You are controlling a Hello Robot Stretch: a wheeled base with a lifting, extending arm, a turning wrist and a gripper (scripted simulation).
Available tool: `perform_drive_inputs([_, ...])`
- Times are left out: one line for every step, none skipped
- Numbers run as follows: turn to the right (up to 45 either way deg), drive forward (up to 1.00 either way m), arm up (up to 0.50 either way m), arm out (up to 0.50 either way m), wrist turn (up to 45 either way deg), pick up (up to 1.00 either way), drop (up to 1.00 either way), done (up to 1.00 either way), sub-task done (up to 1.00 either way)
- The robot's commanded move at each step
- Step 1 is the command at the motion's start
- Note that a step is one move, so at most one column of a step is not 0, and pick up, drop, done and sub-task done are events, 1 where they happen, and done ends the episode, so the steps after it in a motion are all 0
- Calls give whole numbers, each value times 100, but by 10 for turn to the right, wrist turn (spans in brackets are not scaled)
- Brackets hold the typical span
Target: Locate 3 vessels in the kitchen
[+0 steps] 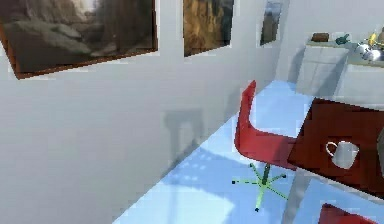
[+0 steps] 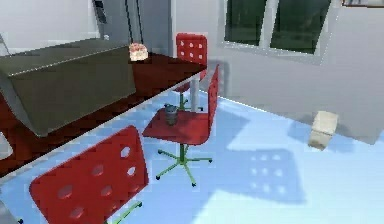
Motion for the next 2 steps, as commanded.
perform_drive_inputs([0, 100, 0, 0, 0, 0, 0, 0, 0])
perform_drive_inputs([30, 0, 0, 0, 0, 0, 0, 0, 0])
